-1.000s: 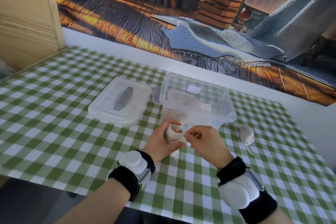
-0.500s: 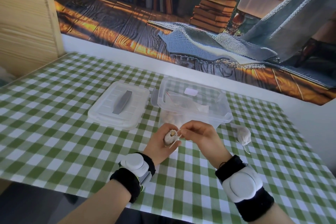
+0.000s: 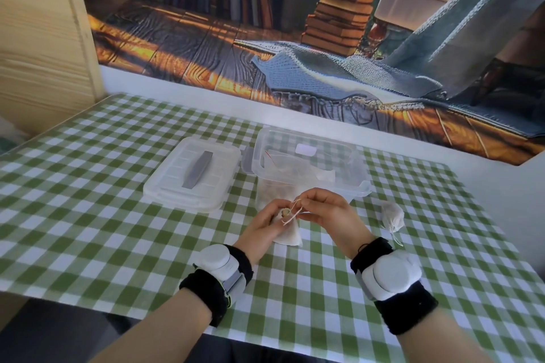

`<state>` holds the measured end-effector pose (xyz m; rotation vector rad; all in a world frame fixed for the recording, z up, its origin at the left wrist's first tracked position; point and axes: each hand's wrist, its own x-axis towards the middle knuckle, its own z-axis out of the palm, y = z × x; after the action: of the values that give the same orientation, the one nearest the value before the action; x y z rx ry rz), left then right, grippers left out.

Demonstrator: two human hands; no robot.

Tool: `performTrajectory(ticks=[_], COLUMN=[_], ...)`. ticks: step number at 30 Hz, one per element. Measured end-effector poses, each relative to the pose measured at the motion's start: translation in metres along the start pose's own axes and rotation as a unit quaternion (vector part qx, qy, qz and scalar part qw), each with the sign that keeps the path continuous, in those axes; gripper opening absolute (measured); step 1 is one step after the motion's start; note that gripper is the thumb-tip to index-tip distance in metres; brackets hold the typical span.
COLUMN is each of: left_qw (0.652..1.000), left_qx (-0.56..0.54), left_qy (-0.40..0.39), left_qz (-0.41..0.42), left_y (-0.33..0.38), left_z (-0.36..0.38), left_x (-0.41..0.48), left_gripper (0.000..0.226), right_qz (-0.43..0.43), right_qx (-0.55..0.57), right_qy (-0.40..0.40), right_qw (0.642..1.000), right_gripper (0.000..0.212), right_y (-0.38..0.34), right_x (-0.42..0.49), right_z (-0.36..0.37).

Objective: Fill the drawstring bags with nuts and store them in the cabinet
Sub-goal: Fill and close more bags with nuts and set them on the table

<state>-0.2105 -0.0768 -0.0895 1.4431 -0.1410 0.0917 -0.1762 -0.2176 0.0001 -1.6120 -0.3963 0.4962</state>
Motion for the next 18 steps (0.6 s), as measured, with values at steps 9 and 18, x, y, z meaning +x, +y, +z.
performTrajectory(ticks=[9,18], left_qw=[0.997,0.989], left_qx=[0.063,0.087], left_qy=[-0.023,-0.105], left_qz=[-0.042,-0.064], left_y=[0.013,0.02], left_z=[0.019,0.018], left_x=[0.005,0.007], left_gripper=[0.025,0.025], right_qz=[-0.038,-0.034], right_qx=[-0.042,-0.039], right_qy=[0.003,0.076], right_qw=[0.998,0.996], right_gripper=[0.009,0.013], right_y=[-0.006,0.002], right_x=[-0.007,-0.01], right_z=[0.011,-0.009])
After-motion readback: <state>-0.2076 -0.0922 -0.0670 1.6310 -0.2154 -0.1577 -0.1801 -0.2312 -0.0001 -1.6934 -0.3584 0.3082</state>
